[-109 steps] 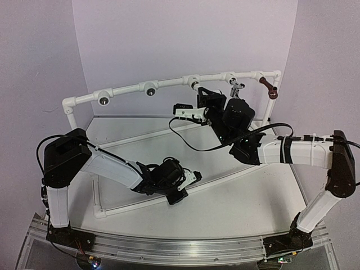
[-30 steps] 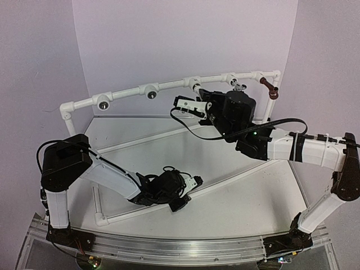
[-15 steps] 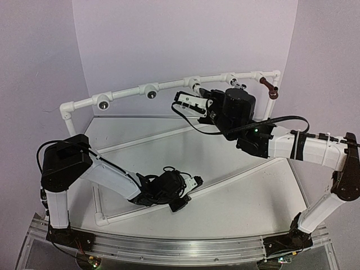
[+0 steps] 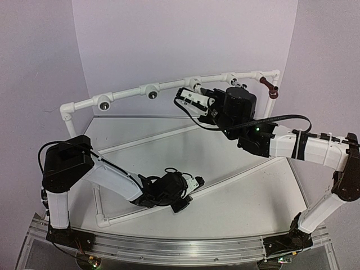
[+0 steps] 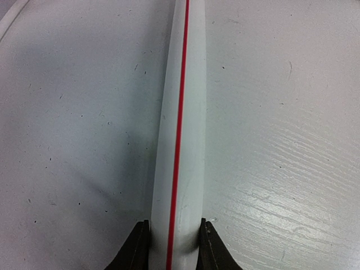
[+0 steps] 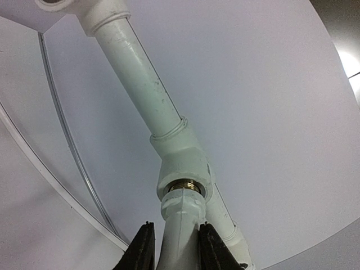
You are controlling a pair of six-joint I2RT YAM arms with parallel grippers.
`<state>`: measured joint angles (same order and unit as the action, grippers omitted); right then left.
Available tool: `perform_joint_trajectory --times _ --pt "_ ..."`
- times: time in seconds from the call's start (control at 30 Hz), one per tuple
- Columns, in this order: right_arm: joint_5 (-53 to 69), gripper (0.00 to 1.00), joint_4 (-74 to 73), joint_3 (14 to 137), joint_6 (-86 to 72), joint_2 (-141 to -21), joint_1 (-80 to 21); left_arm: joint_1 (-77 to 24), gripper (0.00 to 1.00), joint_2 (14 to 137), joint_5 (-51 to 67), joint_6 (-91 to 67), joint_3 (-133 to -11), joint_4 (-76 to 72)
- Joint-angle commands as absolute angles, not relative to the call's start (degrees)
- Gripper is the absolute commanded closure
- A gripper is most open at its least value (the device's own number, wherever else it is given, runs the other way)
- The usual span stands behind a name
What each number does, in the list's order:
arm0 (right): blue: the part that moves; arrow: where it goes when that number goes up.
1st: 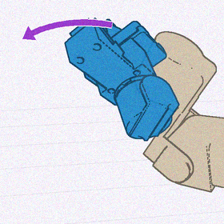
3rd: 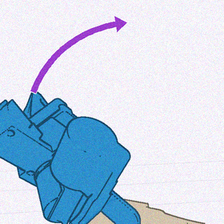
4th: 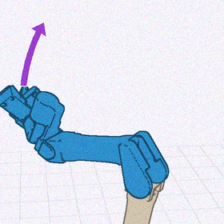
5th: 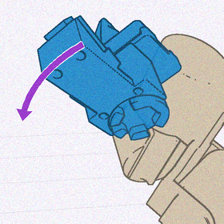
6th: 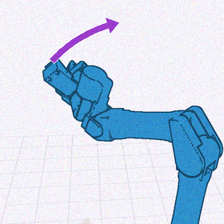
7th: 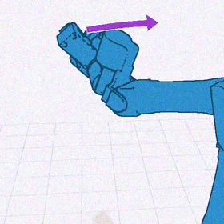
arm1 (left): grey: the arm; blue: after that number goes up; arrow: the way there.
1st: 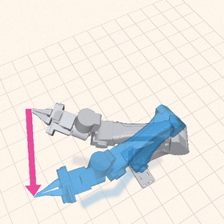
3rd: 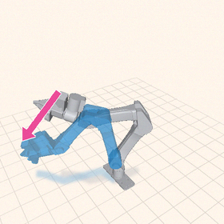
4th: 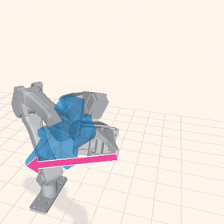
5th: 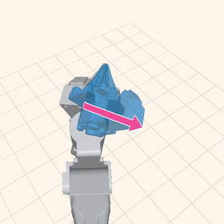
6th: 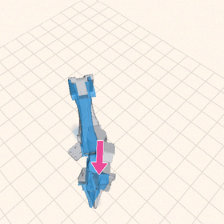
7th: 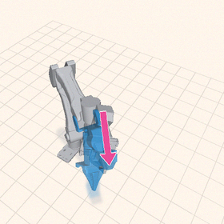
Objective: Install the water faucets
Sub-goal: Screw the water faucet onto the adaptor.
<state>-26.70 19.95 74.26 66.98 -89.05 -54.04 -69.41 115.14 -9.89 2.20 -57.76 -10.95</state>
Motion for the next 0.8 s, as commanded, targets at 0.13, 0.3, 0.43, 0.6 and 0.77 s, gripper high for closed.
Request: perform_joint_trajectory --times 0.13,0.3,0.43,0.6,0.77 --pt "-26.1 1.00 21.9 77.6 62.1 -86.2 -53.4 -71.9 1.00 122.8 -8.2 -9.1 -52.6 5.4" --pt "-25.9 1.00 21.4 78.3 61.2 -87.0 -53.5 -72.0 1.00 123.0 -8.5 -9.1 -52.8 5.3" --pt "-25.8 1.00 21.4 78.3 60.5 -87.3 -53.5 -72.0 1.00 123.0 -8.6 -9.2 -52.7 5.4" --pt "-25.7 1.00 21.4 78.3 59.6 -87.9 -53.4 -72.1 1.00 123.1 -8.7 -9.2 -52.8 5.4" --pt "-25.7 1.00 21.5 78.5 58.6 -88.0 -53.2 -72.1 1.00 123.1 -8.7 -9.1 -52.8 5.3"
